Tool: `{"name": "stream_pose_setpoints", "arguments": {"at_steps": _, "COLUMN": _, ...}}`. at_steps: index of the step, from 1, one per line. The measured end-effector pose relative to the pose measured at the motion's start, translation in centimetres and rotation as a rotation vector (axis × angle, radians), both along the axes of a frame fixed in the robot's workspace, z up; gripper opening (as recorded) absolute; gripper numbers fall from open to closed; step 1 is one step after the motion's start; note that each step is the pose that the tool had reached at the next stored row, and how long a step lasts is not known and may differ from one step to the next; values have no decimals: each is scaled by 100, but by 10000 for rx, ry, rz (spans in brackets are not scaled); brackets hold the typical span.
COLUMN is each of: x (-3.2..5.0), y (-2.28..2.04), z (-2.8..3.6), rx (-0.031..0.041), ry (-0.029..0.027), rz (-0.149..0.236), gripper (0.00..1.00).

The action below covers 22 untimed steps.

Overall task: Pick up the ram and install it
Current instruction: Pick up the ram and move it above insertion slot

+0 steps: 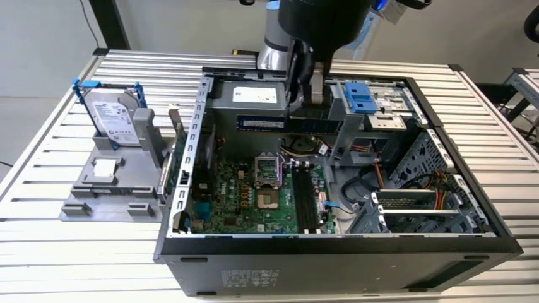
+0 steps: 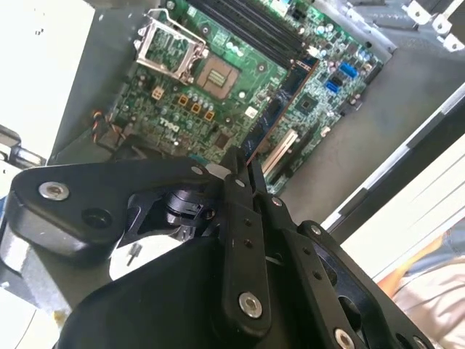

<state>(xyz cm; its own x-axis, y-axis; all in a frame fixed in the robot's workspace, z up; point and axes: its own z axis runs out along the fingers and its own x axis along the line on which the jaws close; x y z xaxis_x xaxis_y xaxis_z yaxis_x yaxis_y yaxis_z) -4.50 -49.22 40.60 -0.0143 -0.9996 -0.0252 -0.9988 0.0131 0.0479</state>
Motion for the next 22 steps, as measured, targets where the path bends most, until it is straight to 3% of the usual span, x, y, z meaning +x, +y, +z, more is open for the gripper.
{"name": "stream_pose_setpoints", "arguments": {"at_steps": 10, "x": 316, "y": 0, "z": 0, "rx": 0, "ry": 37, "rz": 0, "gripper": 0}}
{"name": "stream_pose_setpoints", "arguments": {"at_steps": 22, "x": 602, "y": 0, "z": 1, "rx": -1, "ry": 57, "rz": 0, "gripper": 0}}
